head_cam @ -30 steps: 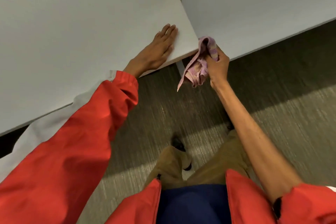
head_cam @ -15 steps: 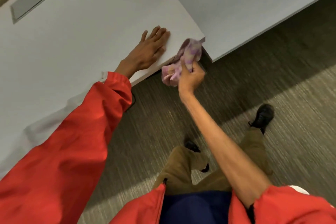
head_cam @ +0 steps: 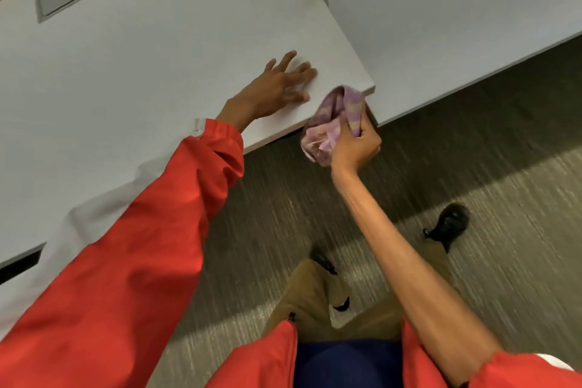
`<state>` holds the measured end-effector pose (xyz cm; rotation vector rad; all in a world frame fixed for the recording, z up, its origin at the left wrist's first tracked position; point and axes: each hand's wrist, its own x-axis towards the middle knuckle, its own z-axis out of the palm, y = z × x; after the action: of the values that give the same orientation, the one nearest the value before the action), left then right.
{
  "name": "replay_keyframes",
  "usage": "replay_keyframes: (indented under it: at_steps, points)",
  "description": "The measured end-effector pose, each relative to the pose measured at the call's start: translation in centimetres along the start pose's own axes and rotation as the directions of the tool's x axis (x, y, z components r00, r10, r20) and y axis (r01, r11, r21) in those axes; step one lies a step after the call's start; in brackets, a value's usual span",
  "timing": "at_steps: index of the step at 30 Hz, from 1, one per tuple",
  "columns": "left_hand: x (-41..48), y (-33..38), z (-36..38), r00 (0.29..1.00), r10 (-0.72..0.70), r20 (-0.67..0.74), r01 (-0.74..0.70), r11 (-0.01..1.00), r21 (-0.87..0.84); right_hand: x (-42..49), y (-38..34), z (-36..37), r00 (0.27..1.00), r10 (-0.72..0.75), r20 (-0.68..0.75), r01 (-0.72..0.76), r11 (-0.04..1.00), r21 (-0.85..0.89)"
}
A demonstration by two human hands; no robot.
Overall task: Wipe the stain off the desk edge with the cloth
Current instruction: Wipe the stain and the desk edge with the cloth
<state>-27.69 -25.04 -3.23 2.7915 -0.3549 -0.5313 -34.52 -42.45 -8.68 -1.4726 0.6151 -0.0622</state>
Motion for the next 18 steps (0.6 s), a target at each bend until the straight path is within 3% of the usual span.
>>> replay_keyframes:
  at_steps: [7,10,12,15,18]
  points:
    - [0.4,0.2,-0.1,1.0,-0.017,0.006,0.017,0.999,-0.032,-10.1,2.8,3.7,0.98,0.025,0.195,-0.032,0.999,0.03]
    - [0.7,-0.9,-0.3,0.995,-0.054,0.083,0.066,0.987,-0.148,-8.5,1.9,2.2,0.985,0.112,0.129,-0.122,0.99,0.073]
    - [0.9,-1.1,-1.0,0.992,-0.05,0.119,0.07,0.983,-0.172,-5.3,0.7,0.4,0.985,0.172,0.013,-0.173,0.979,0.107]
    - [0.9,-1.0,-1.4,0.992,-0.06,0.112,0.081,0.978,-0.193,-0.9,-1.3,-1.6,0.983,0.129,-0.132,-0.116,0.988,0.098]
    - [0.5,-1.1,-0.9,0.994,-0.009,0.108,0.026,0.988,-0.15,0.2,-2.7,-0.9,0.988,0.086,-0.127,-0.079,0.995,0.054]
